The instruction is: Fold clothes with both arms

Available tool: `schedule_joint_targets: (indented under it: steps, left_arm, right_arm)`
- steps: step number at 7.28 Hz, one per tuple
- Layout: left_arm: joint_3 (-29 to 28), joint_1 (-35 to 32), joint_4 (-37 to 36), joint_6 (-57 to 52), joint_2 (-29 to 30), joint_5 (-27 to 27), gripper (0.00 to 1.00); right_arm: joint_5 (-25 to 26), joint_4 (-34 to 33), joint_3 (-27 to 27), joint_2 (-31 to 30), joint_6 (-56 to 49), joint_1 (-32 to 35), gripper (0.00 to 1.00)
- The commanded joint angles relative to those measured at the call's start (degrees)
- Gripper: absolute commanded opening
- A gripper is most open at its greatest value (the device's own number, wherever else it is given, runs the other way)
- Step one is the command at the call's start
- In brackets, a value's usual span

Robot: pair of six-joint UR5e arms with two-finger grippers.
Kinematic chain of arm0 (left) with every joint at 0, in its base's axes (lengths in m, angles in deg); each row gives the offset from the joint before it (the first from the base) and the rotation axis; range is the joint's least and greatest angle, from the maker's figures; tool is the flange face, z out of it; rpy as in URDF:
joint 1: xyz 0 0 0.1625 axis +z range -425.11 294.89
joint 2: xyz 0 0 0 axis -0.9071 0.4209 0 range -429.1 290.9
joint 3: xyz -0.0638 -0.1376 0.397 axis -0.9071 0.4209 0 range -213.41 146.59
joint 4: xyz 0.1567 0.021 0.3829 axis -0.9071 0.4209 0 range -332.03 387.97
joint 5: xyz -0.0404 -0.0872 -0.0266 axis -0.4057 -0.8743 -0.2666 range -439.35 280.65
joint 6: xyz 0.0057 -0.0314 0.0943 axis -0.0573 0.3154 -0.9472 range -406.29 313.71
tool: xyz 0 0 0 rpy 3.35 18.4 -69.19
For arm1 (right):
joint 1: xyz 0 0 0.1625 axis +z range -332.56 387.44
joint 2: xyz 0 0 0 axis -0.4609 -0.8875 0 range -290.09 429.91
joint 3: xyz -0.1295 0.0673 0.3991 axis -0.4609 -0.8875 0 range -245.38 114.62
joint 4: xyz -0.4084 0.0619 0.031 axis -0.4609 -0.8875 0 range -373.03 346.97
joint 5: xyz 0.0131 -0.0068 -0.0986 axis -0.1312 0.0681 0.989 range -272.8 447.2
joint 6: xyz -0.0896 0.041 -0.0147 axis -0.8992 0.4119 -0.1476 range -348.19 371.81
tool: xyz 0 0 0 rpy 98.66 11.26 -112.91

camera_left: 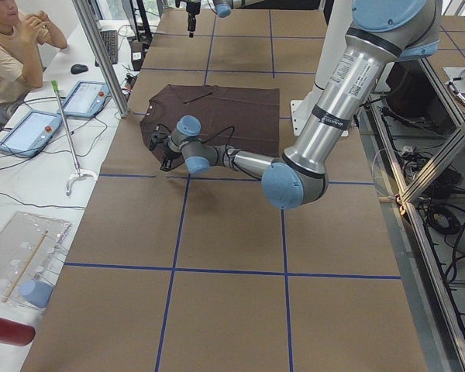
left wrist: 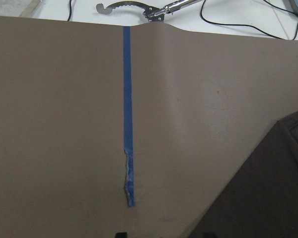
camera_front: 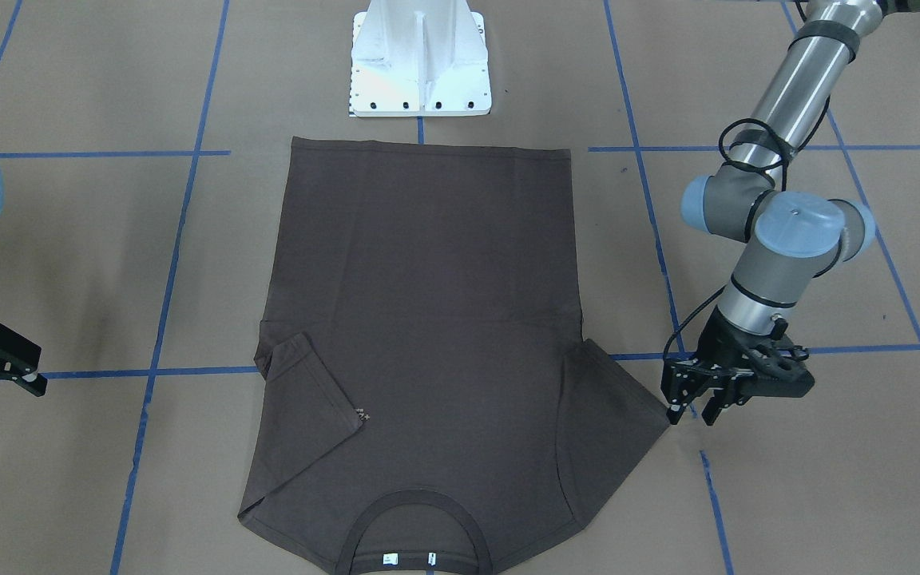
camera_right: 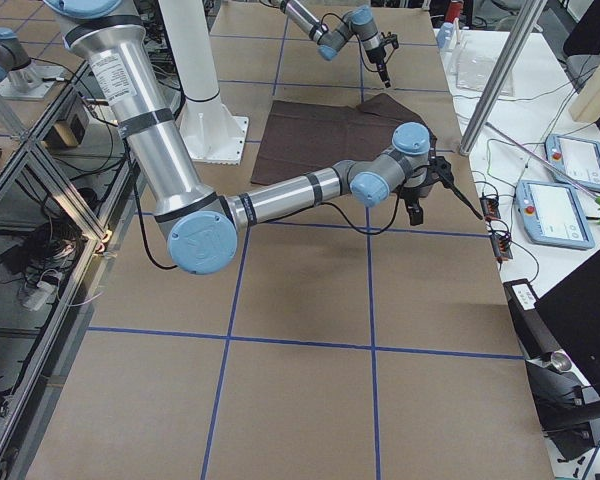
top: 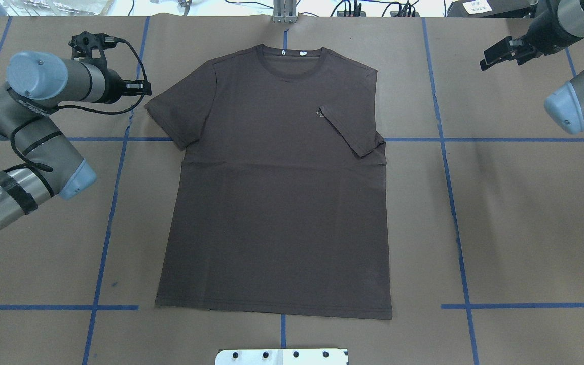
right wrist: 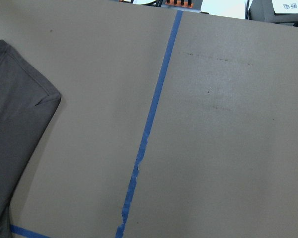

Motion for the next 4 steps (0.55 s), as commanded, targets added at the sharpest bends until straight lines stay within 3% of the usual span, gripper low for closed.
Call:
schedule_joint_targets:
  steps: [1,4]
  left_arm:
    - [-2.08,1.63,0.02,0.31,1.29,0.99,0.56]
    - [-2.26,2.16,0.02,-0.13,1.11,2.48,0.55]
  right_arm:
    - [0.06,-0.01,-0.1,0.02,0.0,0.0,1.0]
    - [0.24,-0.01,-0.19,0.02,-0.09,0.0,1.0]
